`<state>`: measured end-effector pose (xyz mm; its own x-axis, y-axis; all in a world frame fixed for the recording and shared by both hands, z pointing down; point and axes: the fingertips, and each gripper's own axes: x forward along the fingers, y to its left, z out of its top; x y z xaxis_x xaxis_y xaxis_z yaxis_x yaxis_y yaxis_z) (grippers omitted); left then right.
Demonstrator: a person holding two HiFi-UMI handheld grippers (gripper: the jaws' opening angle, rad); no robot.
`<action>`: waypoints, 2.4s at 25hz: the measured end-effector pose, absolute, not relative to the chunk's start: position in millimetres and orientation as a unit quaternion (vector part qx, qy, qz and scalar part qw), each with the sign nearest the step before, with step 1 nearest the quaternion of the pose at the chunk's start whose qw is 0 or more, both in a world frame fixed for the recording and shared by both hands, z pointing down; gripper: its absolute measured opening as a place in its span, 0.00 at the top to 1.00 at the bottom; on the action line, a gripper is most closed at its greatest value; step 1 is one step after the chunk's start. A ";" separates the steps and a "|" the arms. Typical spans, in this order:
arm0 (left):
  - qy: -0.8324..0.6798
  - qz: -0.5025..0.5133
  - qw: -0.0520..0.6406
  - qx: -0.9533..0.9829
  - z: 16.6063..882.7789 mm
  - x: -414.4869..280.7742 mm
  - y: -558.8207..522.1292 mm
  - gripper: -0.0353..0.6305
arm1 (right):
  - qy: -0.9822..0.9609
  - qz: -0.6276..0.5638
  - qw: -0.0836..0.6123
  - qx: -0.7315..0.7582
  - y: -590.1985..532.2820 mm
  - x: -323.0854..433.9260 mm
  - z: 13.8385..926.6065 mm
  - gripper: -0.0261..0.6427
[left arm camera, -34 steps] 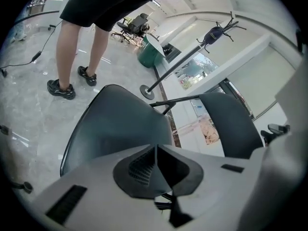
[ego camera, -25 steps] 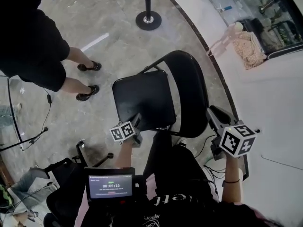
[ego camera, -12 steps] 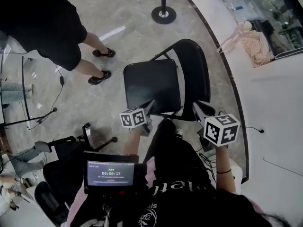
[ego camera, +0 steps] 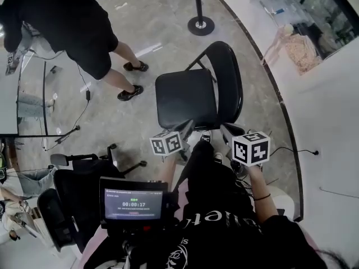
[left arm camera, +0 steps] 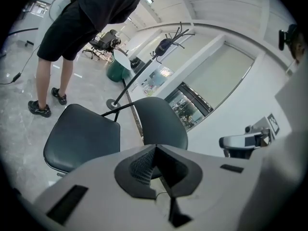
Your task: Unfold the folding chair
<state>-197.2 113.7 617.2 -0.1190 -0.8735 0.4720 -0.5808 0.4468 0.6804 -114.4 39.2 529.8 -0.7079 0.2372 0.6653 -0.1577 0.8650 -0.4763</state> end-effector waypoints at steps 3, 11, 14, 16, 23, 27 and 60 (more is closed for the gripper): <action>-0.737 -0.175 0.419 0.500 593.9 -173.3 119.2 0.94 | -0.889 0.253 0.381 -0.035 53.0 -94.7 525.3 0.92; -0.744 -0.161 0.400 0.511 552.7 -119.8 131.3 0.94 | -0.891 0.257 0.370 -0.056 70.5 -59.1 513.3 0.92; -0.748 -0.155 0.390 0.514 538.2 -118.4 130.0 0.94 | -0.894 0.255 0.365 -0.059 70.5 -57.1 509.4 0.92; -0.749 -0.150 0.384 0.519 530.8 -119.0 127.6 0.94 | -0.895 0.255 0.362 -0.058 70.4 -56.3 507.2 0.92; -0.739 -0.141 0.367 0.548 507.3 -116.7 121.1 0.94 | -0.896 0.264 0.355 -0.048 73.8 -52.5 502.8 0.92; -0.732 -0.137 0.361 0.561 501.0 -120.1 135.5 0.94 | -0.895 0.265 0.356 -0.040 89.6 -58.7 503.7 0.92; -0.594 -0.021 0.352 0.723 505.6 -71.5 363.2 0.94 | -0.889 0.287 0.320 0.157 328.5 -14.2 492.8 0.92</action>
<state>-71.5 363.2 505.6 0.2926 -0.8737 0.3887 -0.8443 -0.0452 0.5340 -14.2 328.5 492.8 -0.7466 -0.0951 0.6585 -0.4618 0.7865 -0.4101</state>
